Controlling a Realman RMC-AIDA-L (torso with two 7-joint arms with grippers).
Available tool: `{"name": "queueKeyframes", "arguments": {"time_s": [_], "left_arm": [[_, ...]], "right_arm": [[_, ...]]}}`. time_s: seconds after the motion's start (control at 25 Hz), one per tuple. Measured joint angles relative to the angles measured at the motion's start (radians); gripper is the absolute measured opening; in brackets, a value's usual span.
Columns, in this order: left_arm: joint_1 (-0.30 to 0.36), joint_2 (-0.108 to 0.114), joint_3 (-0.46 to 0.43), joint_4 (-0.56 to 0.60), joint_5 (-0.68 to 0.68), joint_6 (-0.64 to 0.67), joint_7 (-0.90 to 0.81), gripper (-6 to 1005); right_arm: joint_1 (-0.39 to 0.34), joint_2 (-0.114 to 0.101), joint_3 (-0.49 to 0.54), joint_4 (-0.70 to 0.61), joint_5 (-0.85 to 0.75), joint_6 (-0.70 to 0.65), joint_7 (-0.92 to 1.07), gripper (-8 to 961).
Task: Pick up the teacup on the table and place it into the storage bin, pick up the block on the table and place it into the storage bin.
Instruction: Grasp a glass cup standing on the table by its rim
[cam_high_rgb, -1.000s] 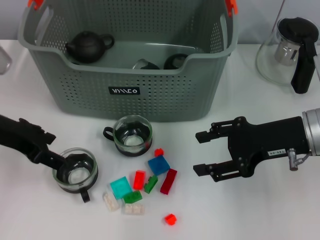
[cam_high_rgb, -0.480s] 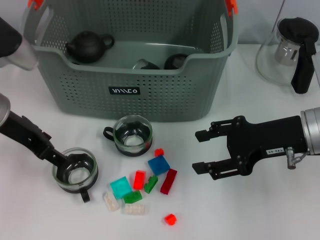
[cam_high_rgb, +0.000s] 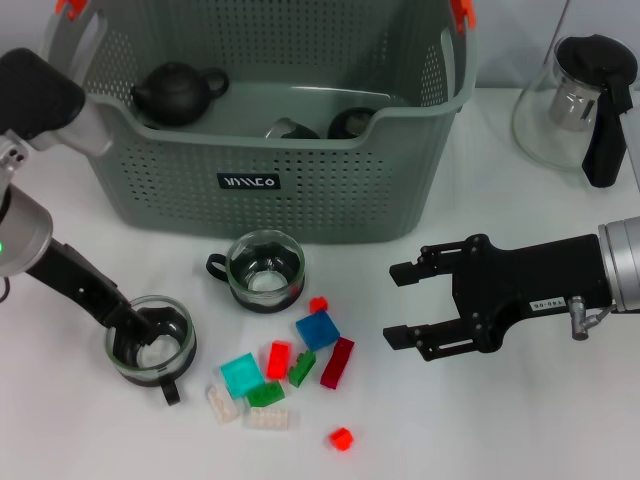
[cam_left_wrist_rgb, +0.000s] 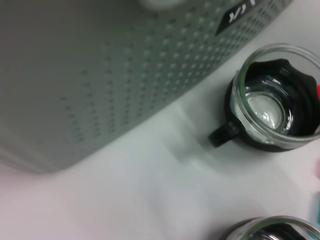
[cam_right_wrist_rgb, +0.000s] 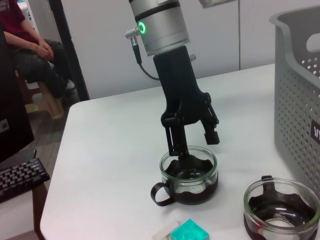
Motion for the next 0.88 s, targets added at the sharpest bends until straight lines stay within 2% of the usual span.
{"name": "queueKeyframes", "arguments": {"time_s": [0.36, 0.72, 0.88], "left_arm": [[0.005, -0.004, 0.047, -0.048, 0.000, -0.035, -0.010, 836], [-0.003, -0.004, 0.053, -0.069, -0.001, -0.055, -0.026, 834], [-0.009, 0.003, 0.051, -0.074, 0.000, -0.053, -0.044, 648]], "right_arm": [[0.000, 0.000, 0.000, 0.001, 0.000, 0.000, 0.000, 779], [0.000, -0.001, 0.001, 0.002, 0.000, 0.011, 0.003, 778], [0.000, -0.001, 0.009, 0.002, 0.000, 0.010, 0.003, 778]]}}
